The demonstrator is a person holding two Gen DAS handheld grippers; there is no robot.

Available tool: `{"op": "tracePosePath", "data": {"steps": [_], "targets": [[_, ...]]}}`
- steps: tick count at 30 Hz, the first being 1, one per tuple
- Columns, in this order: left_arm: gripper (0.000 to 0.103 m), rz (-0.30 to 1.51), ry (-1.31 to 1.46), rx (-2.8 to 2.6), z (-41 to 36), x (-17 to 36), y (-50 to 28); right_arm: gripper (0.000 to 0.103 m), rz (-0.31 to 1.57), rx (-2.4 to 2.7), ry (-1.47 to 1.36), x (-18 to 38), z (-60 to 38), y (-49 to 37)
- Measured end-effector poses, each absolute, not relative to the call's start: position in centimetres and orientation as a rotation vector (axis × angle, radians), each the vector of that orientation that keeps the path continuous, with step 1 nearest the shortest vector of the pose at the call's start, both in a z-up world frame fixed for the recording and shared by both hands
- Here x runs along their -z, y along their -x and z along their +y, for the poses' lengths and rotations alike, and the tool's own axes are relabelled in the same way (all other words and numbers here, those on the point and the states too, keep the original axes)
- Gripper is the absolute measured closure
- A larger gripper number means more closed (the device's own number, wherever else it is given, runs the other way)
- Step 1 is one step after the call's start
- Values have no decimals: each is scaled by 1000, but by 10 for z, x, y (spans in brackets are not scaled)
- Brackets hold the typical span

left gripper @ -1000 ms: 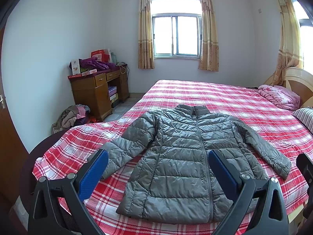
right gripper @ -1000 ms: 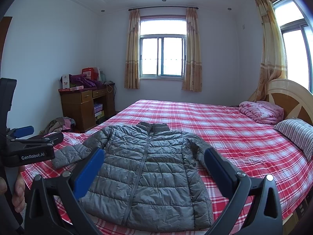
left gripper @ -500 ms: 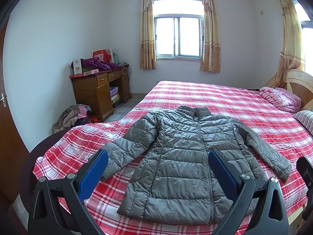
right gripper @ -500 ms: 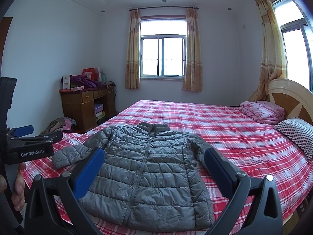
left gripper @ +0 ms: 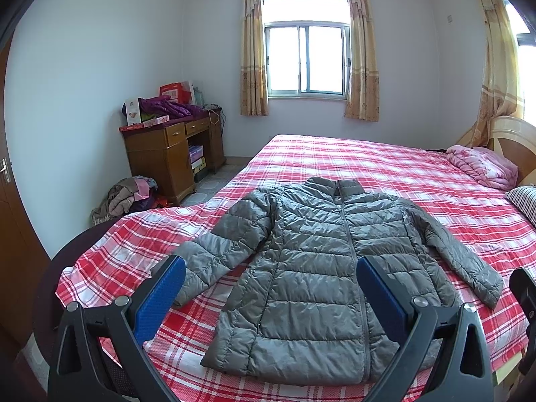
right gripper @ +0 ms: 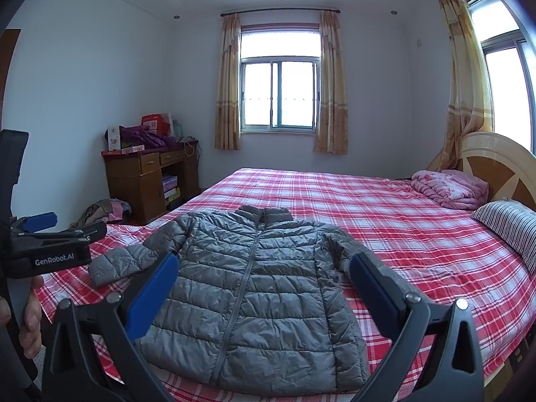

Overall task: Fold large clothes
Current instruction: 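Grasp the jacket sleeve with the right gripper and lift it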

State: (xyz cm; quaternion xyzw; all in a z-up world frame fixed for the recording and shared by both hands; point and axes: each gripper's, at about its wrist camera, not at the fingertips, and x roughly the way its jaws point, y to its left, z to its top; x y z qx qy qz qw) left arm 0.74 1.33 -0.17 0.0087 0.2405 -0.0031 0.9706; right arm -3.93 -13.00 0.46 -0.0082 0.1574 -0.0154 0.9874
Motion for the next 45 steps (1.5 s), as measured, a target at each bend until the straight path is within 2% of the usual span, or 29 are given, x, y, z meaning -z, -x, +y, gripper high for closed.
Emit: {"op": "tracePosePath", "data": {"steps": [8, 20, 26, 29, 31, 32, 33, 36, 38, 45], "targets": [[1, 560, -9, 22, 13, 39, -54, 0, 389, 84, -25, 25, -163, 7], [1, 689, -102, -12, -16, 113, -156, 0, 599, 433, -288, 120, -338, -39], [1, 747, -131, -68, -23, 148, -203, 8, 686, 574, -424, 160, -411, -48], [1, 775, -141, -101, -22, 164, -225, 16, 728, 603, -476, 177, -437, -54], [1, 804, -153, -122, -23, 175, -238, 16, 742, 595, -480, 183, -443, -60], [1, 817, -153, -126, -22, 179, -243, 20, 737, 591, -460, 183, -442, -65], [1, 830, -152, -127, -21, 184, -248, 36, 731, 571, -448, 181, -441, -66], [1, 857, -167, -136, -21, 192, -256, 65, 738, 547, -429, 182, -439, -72], [1, 859, -174, -136, -19, 191, -257, 78, 736, 531, -429, 183, -444, -72], [1, 829, -171, -155, 12, 174, -264, 85, 719, 629, -365, 168, -474, -79]]}}
